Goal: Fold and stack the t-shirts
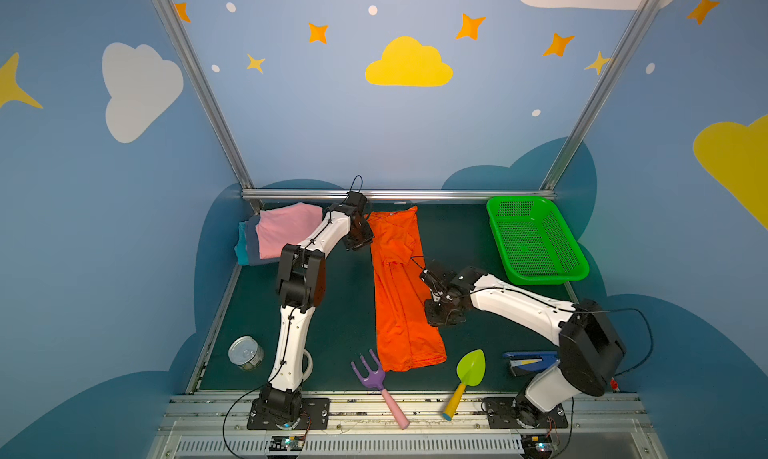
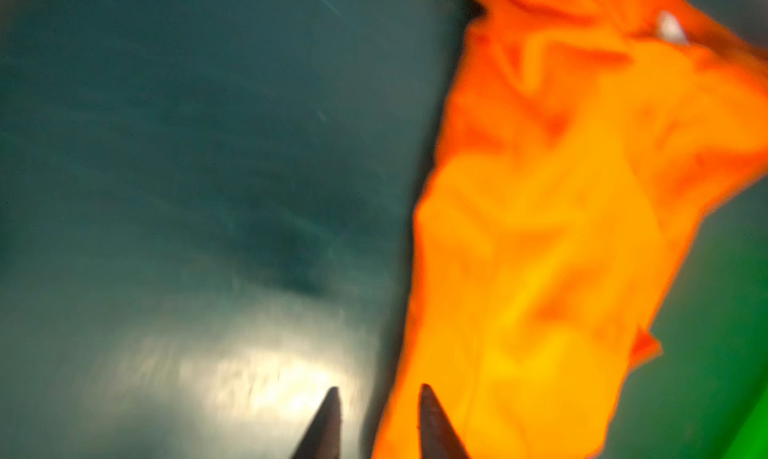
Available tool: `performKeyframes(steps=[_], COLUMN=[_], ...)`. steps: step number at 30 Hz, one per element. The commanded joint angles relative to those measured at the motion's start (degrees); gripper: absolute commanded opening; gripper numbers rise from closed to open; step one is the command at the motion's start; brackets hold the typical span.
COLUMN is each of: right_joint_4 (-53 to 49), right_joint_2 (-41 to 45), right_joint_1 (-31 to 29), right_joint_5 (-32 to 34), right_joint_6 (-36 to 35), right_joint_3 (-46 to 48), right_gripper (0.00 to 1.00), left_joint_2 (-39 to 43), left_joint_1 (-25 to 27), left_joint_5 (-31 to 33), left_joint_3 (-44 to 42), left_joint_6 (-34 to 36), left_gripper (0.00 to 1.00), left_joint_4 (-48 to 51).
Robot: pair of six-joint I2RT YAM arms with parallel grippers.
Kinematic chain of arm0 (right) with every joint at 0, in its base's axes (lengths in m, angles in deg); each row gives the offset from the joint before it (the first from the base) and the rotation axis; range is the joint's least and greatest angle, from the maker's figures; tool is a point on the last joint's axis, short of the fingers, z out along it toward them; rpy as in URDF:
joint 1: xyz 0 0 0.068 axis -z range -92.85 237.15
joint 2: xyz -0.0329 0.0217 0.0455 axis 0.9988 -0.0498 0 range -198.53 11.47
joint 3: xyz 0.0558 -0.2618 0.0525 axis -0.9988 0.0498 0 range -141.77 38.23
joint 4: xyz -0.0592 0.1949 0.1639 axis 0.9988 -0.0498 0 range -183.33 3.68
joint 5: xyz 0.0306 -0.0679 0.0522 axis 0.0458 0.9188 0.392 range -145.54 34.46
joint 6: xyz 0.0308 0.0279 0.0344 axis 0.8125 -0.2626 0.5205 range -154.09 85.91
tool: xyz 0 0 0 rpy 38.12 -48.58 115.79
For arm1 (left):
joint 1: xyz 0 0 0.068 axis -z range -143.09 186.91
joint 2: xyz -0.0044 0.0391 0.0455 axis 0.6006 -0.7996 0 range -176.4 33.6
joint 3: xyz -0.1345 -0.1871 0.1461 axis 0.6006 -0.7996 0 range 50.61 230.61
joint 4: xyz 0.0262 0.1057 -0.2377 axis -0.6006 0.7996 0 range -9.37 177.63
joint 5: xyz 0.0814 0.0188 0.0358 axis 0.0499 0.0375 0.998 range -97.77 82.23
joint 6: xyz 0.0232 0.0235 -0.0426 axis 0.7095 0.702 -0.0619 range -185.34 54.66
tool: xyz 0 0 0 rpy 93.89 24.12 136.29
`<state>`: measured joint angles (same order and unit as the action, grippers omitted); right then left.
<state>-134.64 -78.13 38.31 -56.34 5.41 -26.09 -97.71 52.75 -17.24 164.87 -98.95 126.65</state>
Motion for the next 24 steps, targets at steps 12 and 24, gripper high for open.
performKeyframes(steps=[12, 24], right_joint_4=[10.6, 14.4], right_joint_2=[-10.6, -13.5], right_joint_1=[-10.7, -10.9], right_joint_5=[-9.8, -14.1], right_joint_6=[5.8, 7.5], right_joint_3=[-1.0, -2.0], right_gripper=[0.38, 0.00], left_joint_2=[25.9, 37.7], left_joint_1=[-2.4, -7.9], left_joint_5=[3.9, 2.2], left_joint_3=[-32.5, -45.0], left_joint_6=[-2.4, -3.7], left_gripper=[0.44, 0.47], left_joint_4=[-4.7, -6.3])
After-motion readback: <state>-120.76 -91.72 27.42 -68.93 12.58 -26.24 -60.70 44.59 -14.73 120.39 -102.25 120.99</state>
